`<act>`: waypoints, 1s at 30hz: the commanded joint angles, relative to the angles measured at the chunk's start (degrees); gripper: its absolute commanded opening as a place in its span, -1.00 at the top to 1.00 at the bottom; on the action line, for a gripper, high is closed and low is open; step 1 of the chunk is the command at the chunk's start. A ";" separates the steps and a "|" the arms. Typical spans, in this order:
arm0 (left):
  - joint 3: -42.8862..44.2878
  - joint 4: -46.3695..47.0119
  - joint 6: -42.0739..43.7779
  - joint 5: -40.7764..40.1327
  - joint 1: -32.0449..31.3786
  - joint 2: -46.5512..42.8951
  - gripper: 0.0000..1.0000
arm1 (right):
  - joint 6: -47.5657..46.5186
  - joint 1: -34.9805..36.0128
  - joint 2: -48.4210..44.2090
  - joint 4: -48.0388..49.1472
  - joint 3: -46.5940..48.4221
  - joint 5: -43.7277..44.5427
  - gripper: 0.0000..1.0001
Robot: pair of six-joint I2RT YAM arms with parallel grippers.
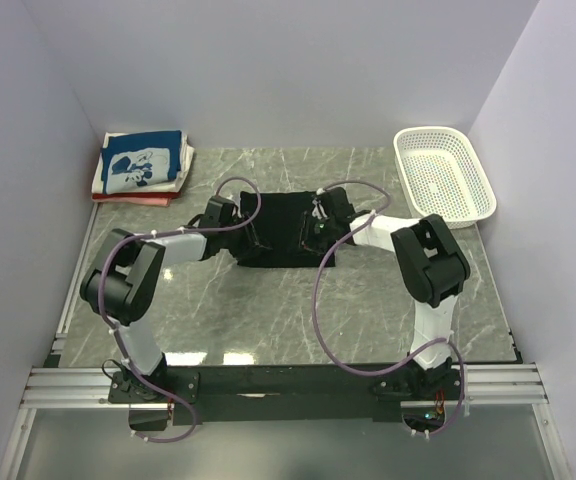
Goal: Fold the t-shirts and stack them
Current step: Fold the tshirt, then neatly place the folded tshirt to the corner
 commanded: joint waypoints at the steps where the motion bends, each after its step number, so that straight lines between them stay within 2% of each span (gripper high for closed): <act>1: -0.08 -2.93 2.36 -3.95 -0.31 -3.74 0.02 | -0.73 -1.28 0.87 1.25 -2.01 1.46 0.28; 5: 1.94 -8.98 3.86 -6.76 1.52 -9.10 -0.04 | -0.03 -1.63 -0.97 4.33 -2.98 -3.73 0.28; 7: 2.99 -10.84 5.08 -8.43 3.46 -10.69 -0.17 | -0.38 -1.63 -2.73 3.98 -2.36 -3.83 0.28; 11: 5.19 -13.92 8.42 -8.71 7.23 -10.35 -0.37 | 0.06 -1.98 -7.81 4.68 -3.06 -6.90 0.28; 13: 7.64 -14.71 11.05 -5.82 8.82 -7.47 -0.47 | 0.50 -2.33 -9.84 5.03 -3.76 -7.26 0.25; 19: 15.81 -17.00 15.46 0.16 9.44 2.99 -0.52 | 0.68 -3.21 -19.33 5.12 -7.37 -5.42 0.05; 25: 20.31 -17.35 15.29 3.16 9.36 10.39 -0.52 | 0.33 -3.47 -29.09 4.07 -11.67 -3.66 -0.02; 29: 20.31 -16.47 13.97 3.34 8.92 13.56 -0.40 | -0.11 -3.56 -36.11 2.75 -14.92 -1.73 -0.03; 30: 20.22 -16.38 13.62 3.42 8.74 14.00 -0.30 | -0.11 -3.56 -37.09 2.75 -15.37 -1.72 -0.04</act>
